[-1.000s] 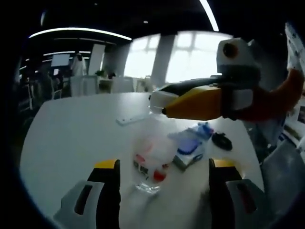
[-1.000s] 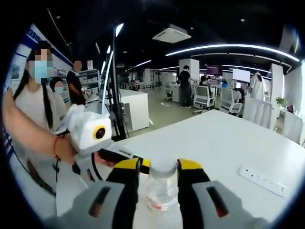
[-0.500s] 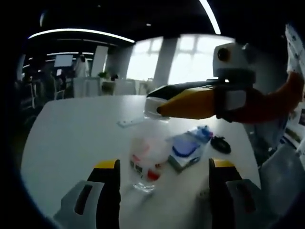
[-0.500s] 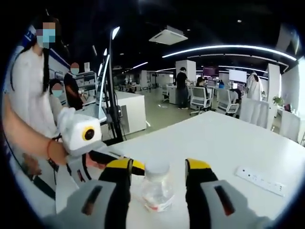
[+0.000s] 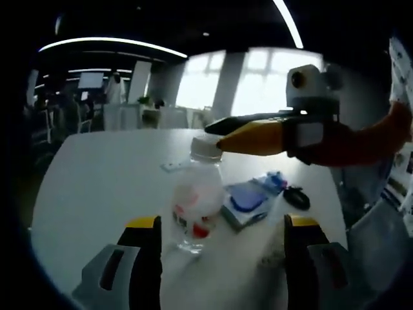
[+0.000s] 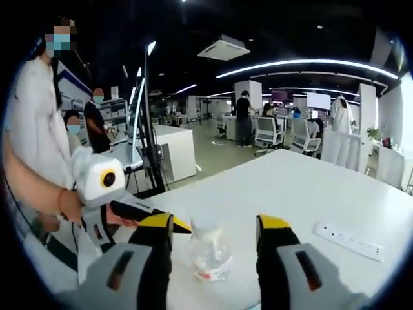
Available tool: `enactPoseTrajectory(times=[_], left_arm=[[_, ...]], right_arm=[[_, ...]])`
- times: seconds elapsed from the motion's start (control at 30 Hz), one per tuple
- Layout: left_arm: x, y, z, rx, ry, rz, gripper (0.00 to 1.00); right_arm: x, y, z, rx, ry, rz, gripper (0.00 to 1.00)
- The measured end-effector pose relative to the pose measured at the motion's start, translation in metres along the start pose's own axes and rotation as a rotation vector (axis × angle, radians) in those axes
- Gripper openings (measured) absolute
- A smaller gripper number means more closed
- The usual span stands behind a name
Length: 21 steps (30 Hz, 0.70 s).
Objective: Arrange the tabletop items into an orderly group along one side of the table until the central work area is clear of visible clutter.
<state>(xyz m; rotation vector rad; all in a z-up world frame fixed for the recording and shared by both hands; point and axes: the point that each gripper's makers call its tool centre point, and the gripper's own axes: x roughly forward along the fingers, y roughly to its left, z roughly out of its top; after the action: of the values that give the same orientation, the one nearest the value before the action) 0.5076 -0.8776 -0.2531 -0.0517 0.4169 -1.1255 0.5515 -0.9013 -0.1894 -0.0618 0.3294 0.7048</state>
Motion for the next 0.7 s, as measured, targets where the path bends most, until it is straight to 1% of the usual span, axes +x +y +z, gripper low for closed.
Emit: enactPoseTrajectory(times=[0.2,0.53,0.7], left_arm=[[-0.006,-0.003,0.0,0.0,0.007,0.011,0.75],[-0.022,-0.012,0.001,-0.022,-0.005,0.038,0.74],[-0.028,-0.02,0.0,-0.034,-0.011,0.045,0.74]], right_arm=[[-0.008,-0.005,-0.001,0.012,0.002,-0.012,0.52],[-0.028,-0.016,-0.007,0.018,0.009,-0.045,0.51],[-0.04,-0.019,-0.018,0.023,0.03,-0.06,0.5]])
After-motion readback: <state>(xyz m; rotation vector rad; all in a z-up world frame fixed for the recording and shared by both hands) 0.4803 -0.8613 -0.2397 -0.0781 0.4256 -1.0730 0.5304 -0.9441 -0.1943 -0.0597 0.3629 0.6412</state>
